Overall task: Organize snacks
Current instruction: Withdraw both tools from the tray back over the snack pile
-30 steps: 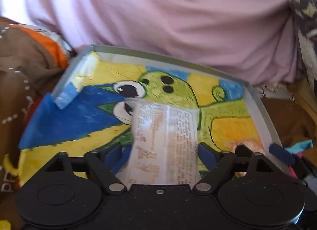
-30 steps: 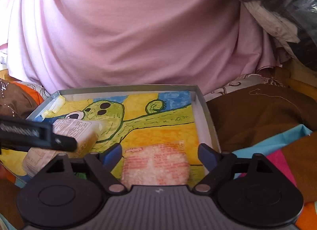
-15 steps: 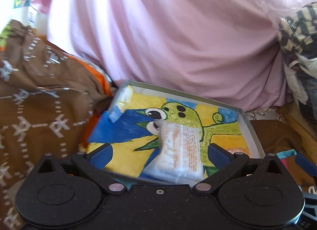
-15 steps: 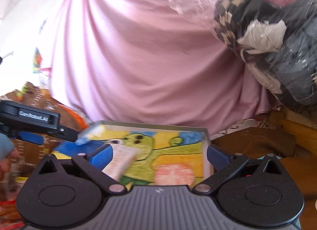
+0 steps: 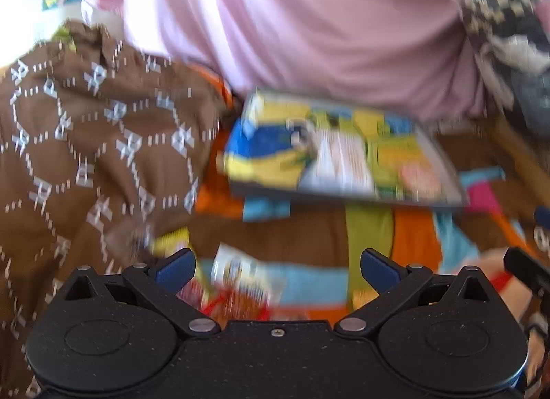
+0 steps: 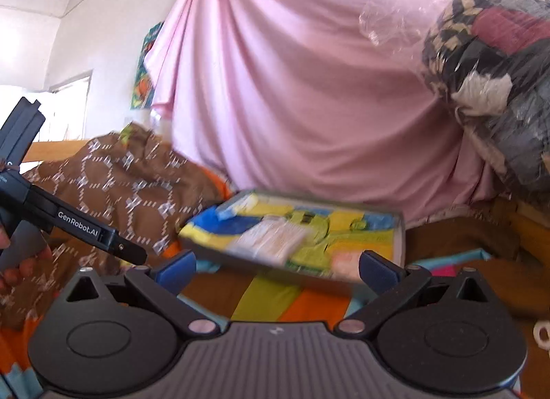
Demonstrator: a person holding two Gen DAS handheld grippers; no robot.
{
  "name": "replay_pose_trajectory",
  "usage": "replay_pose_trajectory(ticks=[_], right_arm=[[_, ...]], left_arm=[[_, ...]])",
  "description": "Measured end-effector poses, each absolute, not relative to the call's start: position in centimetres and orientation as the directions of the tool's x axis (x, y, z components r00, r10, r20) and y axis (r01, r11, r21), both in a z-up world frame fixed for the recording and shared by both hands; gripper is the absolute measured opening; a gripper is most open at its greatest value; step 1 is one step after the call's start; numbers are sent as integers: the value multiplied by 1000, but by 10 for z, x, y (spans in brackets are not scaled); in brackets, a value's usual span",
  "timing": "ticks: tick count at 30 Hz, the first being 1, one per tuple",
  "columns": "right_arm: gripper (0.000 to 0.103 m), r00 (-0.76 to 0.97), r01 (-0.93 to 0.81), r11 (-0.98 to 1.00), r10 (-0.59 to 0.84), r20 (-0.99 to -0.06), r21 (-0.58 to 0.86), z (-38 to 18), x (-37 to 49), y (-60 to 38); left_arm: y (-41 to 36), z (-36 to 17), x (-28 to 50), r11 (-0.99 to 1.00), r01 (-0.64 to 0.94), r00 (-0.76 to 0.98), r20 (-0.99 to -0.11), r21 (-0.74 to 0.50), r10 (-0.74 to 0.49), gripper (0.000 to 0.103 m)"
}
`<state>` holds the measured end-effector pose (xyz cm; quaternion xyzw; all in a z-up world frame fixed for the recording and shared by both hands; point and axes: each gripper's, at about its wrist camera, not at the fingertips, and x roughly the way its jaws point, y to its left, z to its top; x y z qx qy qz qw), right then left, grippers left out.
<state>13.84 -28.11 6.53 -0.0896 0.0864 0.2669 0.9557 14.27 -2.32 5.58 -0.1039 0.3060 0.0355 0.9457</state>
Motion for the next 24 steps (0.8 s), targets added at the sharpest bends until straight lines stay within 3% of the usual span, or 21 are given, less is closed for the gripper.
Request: replay_pose_trajectory(ticks=[8,15,24], right_arm=[[103,788,-554,829,492,-369,-79,36,118,-276],[103,728,-584,809,492,-477,-56,15,113,-272],[103,700,-589,806,475,-534,-56,4,114,-275]], left_arm=[[-21,34,112,976,-152,743,-669,-156,9,102],[-35,21,97,991,-70,720,-693,-116,-31,102],[-52,7,87,995,-24,680,-732,-92,-51,101]])
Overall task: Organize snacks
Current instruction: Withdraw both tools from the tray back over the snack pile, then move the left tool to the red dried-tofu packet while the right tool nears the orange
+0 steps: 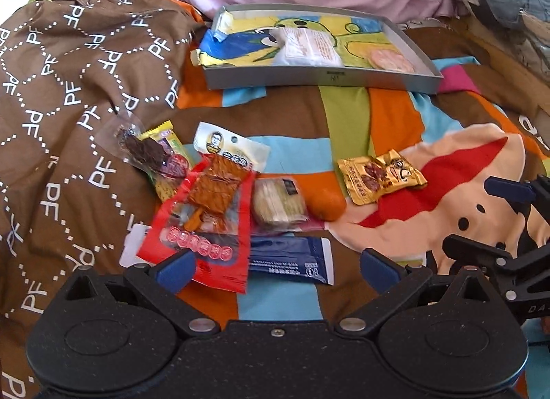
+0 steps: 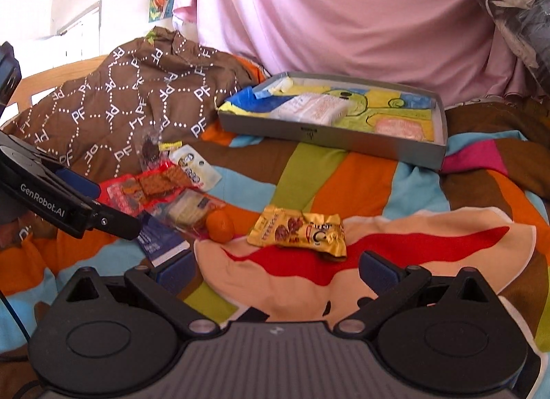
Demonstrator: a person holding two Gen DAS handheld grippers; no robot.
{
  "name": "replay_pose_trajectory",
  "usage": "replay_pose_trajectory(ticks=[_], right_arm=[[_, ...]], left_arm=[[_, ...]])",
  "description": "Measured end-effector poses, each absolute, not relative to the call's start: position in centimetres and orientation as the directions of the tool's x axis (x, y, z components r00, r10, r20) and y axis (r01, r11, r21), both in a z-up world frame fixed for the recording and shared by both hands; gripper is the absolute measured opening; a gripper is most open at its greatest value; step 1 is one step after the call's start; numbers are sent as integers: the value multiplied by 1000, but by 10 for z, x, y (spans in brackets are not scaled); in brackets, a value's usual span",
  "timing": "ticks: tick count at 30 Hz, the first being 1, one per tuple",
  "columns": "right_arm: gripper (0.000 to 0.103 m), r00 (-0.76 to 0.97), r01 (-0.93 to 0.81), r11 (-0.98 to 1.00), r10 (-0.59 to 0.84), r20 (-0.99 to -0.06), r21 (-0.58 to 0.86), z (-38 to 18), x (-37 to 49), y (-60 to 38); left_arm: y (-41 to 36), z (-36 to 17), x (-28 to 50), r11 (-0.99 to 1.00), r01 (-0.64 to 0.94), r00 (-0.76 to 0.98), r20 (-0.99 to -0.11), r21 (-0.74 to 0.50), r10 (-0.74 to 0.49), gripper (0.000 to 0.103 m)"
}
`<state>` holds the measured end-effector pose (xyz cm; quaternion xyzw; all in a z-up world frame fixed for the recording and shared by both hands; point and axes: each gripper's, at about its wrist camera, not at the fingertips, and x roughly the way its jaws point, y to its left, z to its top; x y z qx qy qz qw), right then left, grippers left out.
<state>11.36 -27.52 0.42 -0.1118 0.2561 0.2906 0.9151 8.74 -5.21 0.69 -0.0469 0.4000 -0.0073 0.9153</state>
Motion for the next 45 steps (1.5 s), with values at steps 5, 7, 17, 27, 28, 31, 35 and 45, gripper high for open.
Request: replay_pose_trajectory(ticks=[5,7,17,27,28,31,35,45], right_arm=[[103,690,-593,802,463,-556,-68,3,113,-276],[103,690,-592,803,459,-560,-70,4,113,-278],[103,691,-589,803,442,-572,-90,2,114,-279],[103,651,-639,763,468,-598,-99,-6,118,-263],[103,646,-643,759,469,-602,-99,-8,120,-261],[103,637,-651,753,473,-608,-96,-10,126,-251],[103,621,-670,734,473,-625,-111,-14,137,-230],[103,642,-682,709,464,-610,-178,-27,156,-185]], left_arm=[[-60,4,88,996,18,670,-738,-84,-74,101],[-65,2,90,997,31,661,-747,-77,-78,101],[-75,-7,91,994,77,615,-781,-76,-107,101],[-64,-11,89,994,73,600,-792,-82,-109,101],[-62,-11,89,994,71,599,-794,-78,-105,101],[-57,-11,90,996,67,607,-790,-53,-83,101],[-46,-8,92,999,53,631,-775,-1,-34,101],[-20,-9,122,994,9,667,-741,110,76,101]])
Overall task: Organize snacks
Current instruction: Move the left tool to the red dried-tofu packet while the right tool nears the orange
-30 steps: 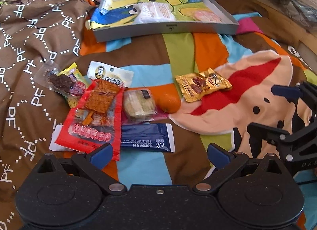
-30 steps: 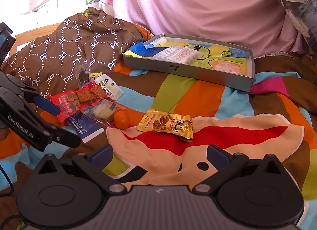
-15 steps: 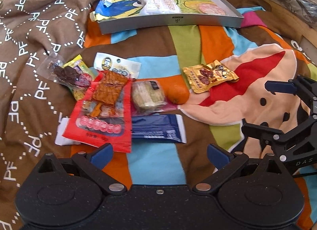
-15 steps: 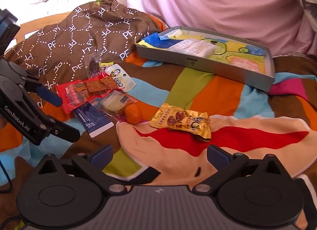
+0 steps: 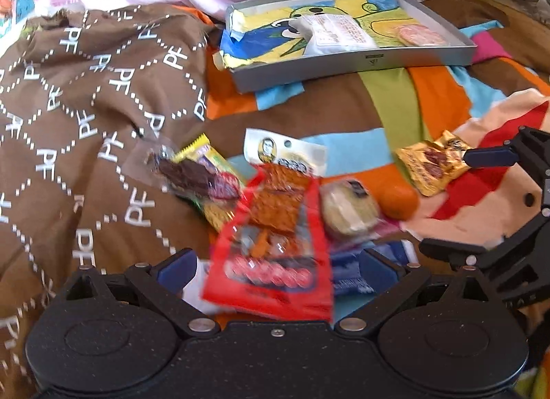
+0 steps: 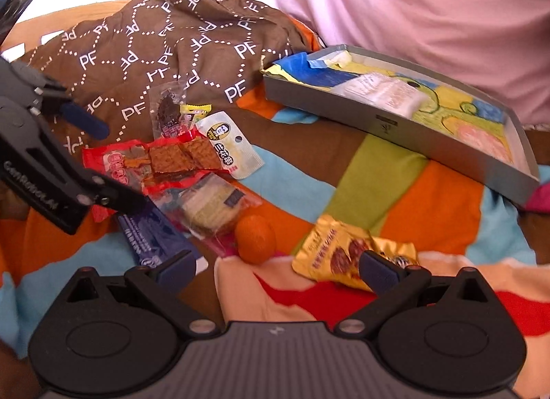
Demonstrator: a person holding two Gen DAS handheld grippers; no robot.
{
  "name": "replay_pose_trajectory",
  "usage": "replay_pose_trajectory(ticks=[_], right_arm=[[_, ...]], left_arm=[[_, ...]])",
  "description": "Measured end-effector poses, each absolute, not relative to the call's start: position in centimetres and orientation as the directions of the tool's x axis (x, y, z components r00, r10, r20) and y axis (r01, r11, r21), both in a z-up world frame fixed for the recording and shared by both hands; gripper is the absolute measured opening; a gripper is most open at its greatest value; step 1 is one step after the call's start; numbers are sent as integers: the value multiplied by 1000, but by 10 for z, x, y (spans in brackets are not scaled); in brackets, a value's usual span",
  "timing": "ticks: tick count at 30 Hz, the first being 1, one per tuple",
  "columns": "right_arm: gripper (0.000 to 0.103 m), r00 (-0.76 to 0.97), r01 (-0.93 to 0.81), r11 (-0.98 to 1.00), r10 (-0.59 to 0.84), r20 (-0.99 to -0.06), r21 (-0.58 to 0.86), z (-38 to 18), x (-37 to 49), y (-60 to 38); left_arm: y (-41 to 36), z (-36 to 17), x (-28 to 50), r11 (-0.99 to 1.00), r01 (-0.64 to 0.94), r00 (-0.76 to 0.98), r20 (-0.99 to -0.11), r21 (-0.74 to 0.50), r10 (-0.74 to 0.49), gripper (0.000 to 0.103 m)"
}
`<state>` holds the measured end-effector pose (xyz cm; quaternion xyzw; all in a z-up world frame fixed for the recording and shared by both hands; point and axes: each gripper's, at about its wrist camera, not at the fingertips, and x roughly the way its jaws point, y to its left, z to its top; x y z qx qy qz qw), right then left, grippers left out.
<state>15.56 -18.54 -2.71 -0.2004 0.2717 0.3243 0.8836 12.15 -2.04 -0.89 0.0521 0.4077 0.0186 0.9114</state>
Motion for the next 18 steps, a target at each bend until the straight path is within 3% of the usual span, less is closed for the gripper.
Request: replay_pose_trajectory(ticks=[9,18], right_arm=[[102,685,-681,684,470,-556,-261,-36,157,-173],[94,691,-682,678,477,-543,-273,-40,162,-174]], left_arm=[[-34,-24,149,974,77,673,-732,215,108,100],[-36,-28,162,957,156,659,-747,244,83,101]])
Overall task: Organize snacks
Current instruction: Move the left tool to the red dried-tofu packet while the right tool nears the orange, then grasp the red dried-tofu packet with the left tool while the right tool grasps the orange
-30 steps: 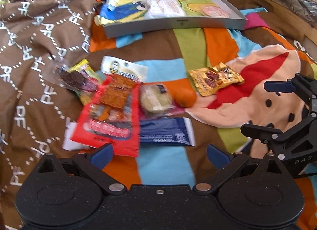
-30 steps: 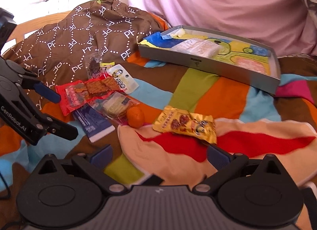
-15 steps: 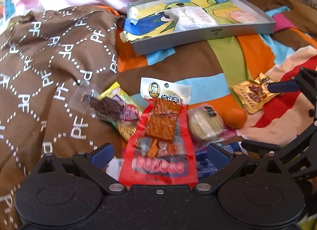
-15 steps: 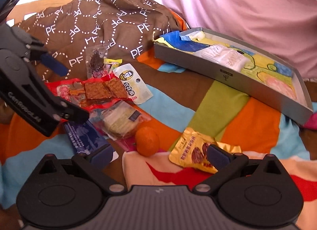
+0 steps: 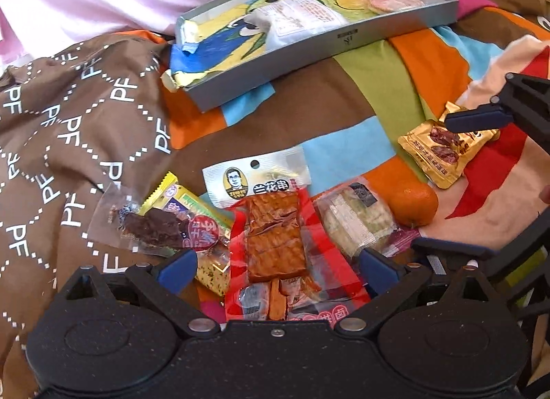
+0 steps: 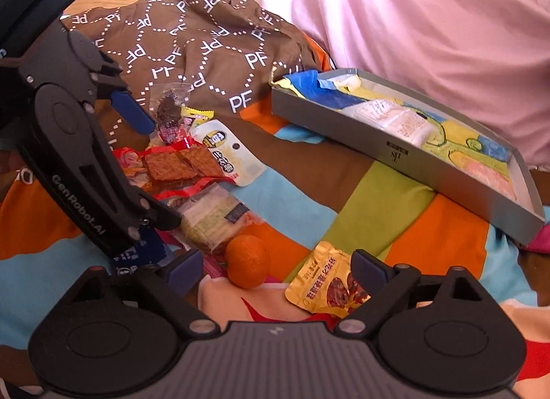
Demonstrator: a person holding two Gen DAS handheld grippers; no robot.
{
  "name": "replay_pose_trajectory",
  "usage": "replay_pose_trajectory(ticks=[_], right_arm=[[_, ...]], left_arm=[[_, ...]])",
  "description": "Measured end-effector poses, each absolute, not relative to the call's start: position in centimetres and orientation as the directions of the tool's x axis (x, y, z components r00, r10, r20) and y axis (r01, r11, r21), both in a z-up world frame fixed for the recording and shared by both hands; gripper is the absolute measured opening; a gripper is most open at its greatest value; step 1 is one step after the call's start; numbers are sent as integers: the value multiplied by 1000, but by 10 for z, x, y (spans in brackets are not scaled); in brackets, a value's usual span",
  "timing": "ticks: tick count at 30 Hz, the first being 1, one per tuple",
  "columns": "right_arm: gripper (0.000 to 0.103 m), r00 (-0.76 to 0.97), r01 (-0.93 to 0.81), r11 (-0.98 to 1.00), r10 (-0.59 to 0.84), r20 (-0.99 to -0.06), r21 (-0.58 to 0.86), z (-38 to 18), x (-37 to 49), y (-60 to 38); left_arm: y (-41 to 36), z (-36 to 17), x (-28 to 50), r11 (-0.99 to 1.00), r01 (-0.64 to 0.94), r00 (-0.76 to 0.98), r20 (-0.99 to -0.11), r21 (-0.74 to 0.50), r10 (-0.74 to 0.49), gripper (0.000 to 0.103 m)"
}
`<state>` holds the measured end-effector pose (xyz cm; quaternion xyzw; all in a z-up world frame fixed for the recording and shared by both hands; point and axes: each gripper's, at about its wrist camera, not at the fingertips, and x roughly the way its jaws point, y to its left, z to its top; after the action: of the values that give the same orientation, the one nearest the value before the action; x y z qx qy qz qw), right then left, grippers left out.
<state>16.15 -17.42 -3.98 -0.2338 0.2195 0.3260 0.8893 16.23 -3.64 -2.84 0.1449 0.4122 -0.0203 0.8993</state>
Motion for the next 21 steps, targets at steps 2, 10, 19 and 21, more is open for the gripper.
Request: replay_pose_trajectory(ticks=[2,10,19,21], right_arm=[[92,681,-685,683,477,-555,-254,-41,165,-175],[79,645,-703,683,494,-583,-199,-45,170,-177],[49,605,-745,642,535,-590,-182,-45,165,-176],[40,595,-758,625,546,-590,-185,-46,163,-175]], left_arm=[[-33,-30,163,962,155,651,-755,225,72,99],[-24,-32,164,983,125,650,-759,137,23,79],[-17,-29,162,993,98,659,-752,73,-9,76],[-15,-28,162,995,88,658,-753,57,-15,75]])
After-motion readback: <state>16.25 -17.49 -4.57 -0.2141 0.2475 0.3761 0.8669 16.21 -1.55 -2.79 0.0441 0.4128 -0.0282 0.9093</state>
